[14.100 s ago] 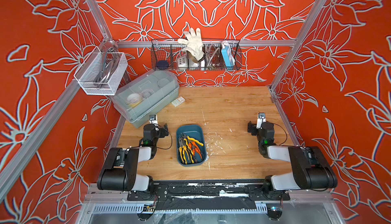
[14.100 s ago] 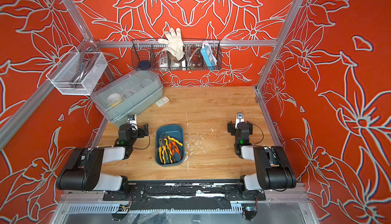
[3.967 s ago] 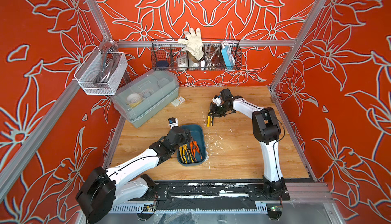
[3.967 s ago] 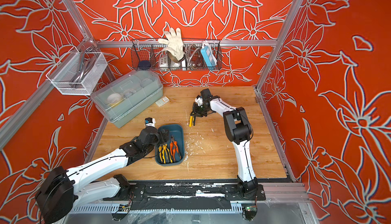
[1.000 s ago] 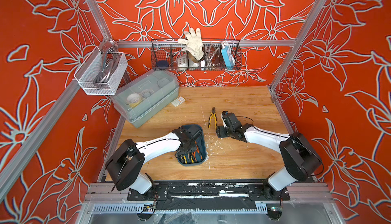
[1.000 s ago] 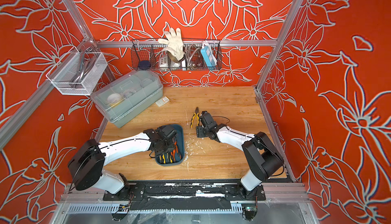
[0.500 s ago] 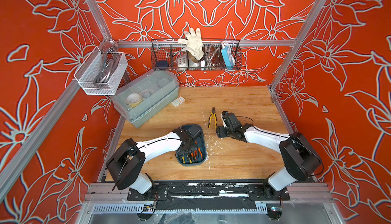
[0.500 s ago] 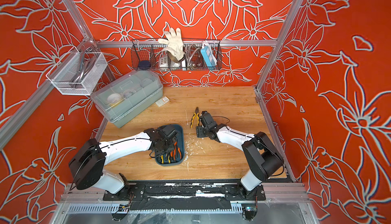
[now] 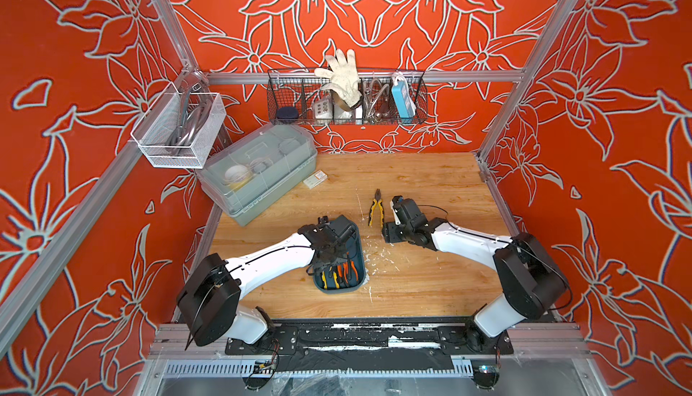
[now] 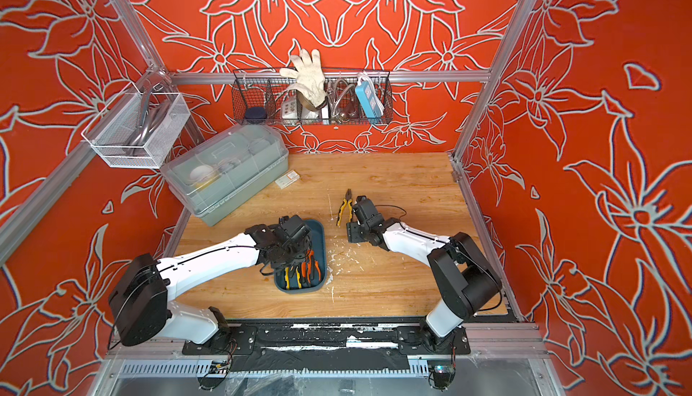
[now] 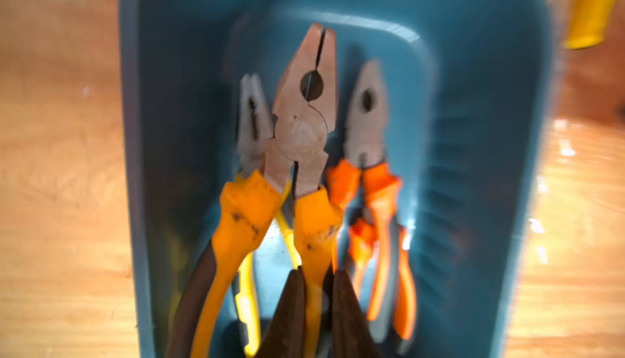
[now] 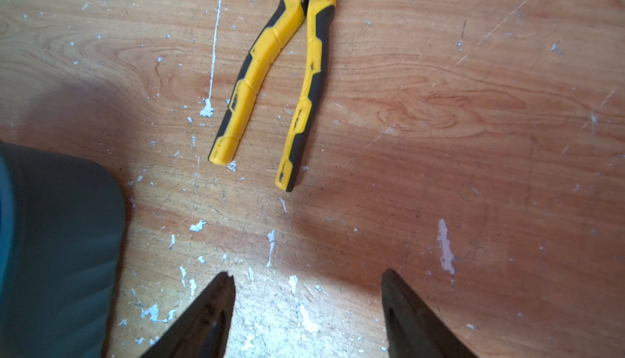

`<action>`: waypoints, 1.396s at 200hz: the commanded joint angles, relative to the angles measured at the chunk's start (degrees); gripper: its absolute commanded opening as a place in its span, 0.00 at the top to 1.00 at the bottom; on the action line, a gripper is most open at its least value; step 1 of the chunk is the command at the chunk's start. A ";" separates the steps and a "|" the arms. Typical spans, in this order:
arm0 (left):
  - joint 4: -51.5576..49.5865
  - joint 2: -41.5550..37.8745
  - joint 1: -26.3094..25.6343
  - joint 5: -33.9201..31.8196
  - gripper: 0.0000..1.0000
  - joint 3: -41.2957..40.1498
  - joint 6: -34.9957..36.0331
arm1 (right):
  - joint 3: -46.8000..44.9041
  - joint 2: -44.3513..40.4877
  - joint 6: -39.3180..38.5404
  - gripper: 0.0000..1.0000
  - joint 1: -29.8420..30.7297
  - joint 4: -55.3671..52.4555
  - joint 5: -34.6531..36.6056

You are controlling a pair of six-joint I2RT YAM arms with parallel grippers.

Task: Take the pliers out of the storage box
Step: Pick up the pliers from the storage box.

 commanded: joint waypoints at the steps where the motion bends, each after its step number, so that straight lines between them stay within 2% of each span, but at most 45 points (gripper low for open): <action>1: 1.04 0.71 -0.26 -1.40 1.00 4.79 6.81 | 1.25 -0.26 0.40 0.28 0.19 -1.81 1.21; 41: 6.87 3.18 -0.26 0.91 1.00 7.71 12.09 | -0.55 -3.09 -0.13 0.28 0.11 -0.32 2.71; 72: 13.25 3.55 -0.31 2.16 1.00 4.84 14.60 | -1.84 -5.16 0.35 0.28 0.12 -0.22 4.17; 87: 17.04 2.38 -0.27 3.11 1.00 2.00 15.14 | -2.54 -7.62 2.17 0.28 0.13 -0.78 1.91; 106: 21.06 -0.12 -0.27 4.94 1.00 -1.74 16.18 | -4.79 -12.34 8.63 0.27 0.13 1.50 -6.13; 129: 24.94 -4.60 -0.27 5.70 1.00 -5.60 16.71 | -11.78 -15.93 21.25 0.27 0.18 14.79 -17.73; 145: 28.91 -8.19 -0.30 7.45 1.00 -9.03 16.42 | -15.72 -16.12 29.42 0.27 0.52 24.10 -20.74; 159: 32.31 -11.25 -0.27 8.91 1.00 -11.80 16.21 | -16.02 -15.35 33.04 0.27 1.24 26.99 -22.04; 198: 36.26 -16.83 -0.27 9.30 1.00 -16.14 16.08 | -10.54 -12.86 32.50 0.28 4.82 25.45 -23.64; 265: 35.77 -16.01 -0.27 10.74 1.00 -15.38 16.34 | -5.29 -7.15 31.34 0.35 8.25 27.32 -24.70; 279: 35.83 -16.26 -0.31 10.45 1.00 -15.55 16.11 | -4.52 -5.68 31.35 0.41 8.46 27.96 -25.35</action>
